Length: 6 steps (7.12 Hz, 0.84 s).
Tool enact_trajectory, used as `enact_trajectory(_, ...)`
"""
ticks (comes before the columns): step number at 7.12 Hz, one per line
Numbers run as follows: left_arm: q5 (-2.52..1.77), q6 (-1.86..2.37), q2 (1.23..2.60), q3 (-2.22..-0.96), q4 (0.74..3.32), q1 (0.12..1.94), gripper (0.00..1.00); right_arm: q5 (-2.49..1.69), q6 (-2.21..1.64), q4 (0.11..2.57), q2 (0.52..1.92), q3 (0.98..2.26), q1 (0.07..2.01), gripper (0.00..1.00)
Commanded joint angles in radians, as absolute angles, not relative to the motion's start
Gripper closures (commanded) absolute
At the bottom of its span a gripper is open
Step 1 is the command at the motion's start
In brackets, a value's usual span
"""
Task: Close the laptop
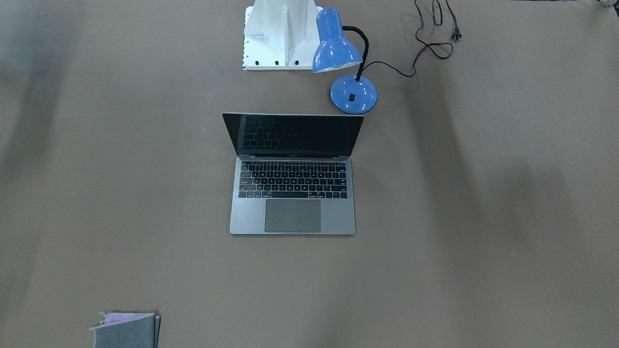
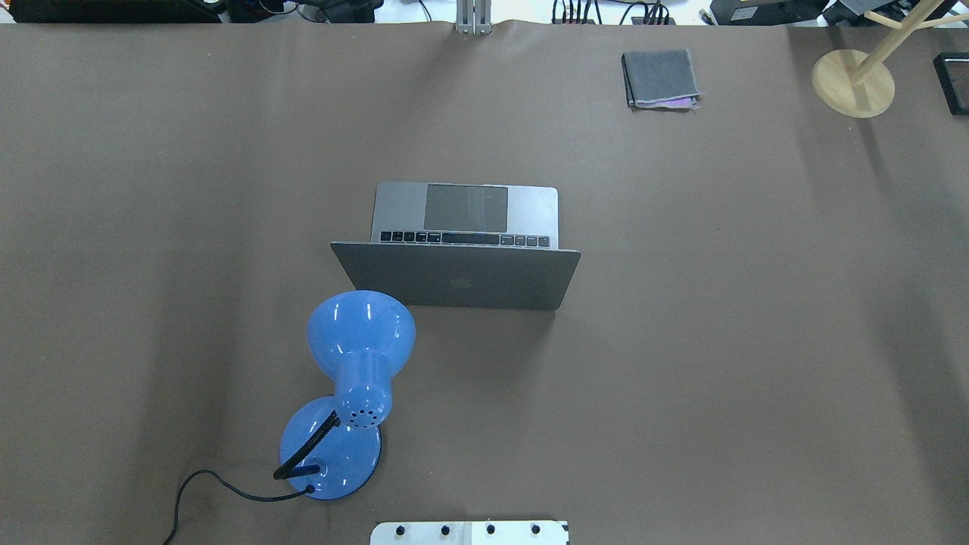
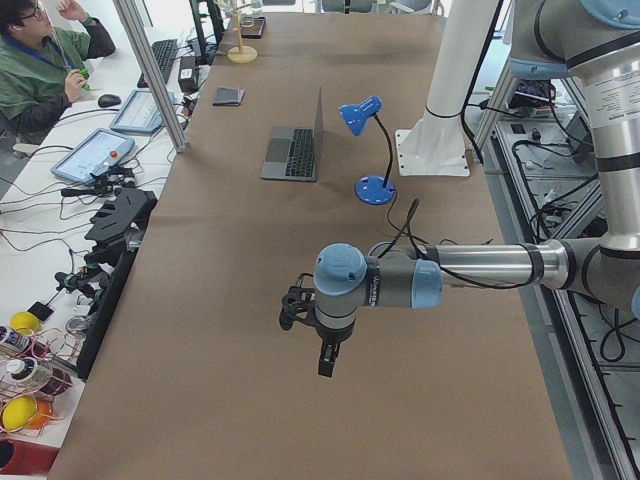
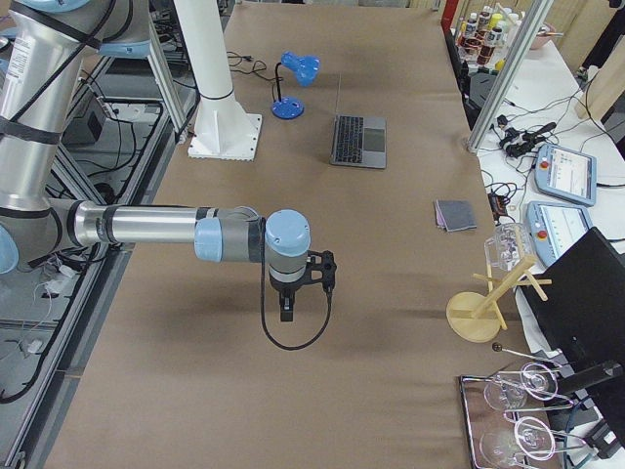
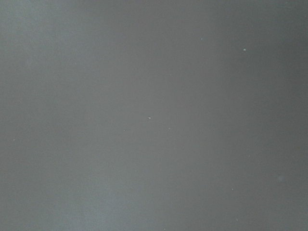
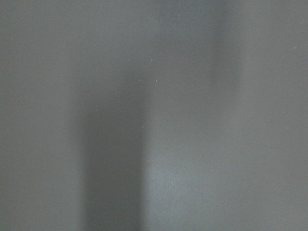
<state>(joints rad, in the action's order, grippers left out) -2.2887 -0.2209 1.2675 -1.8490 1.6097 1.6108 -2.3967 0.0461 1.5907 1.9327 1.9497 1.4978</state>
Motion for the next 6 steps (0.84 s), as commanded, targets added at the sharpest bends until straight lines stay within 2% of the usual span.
enact_trajectory(1, -2.29, -0.222, 1.273, -1.853, 1.612, 1.611, 0.02, -2.392, 0.046, 1.591, 1.916, 1.95, 1.493, 0.0)
enact_trajectory(5, -2.293, -0.213, 1.328, -1.861, 1.612, 1.611, 0.02, -2.393, 0.046, 1.553, 1.911, 1.951, 1.493, 0.0)
enact_trajectory(6, -2.299, -0.212, 1.344, -1.871, 1.615, 1.612, 0.02, -2.388, 0.034, 1.373, 1.91, 1.948, 1.493, 0.0)
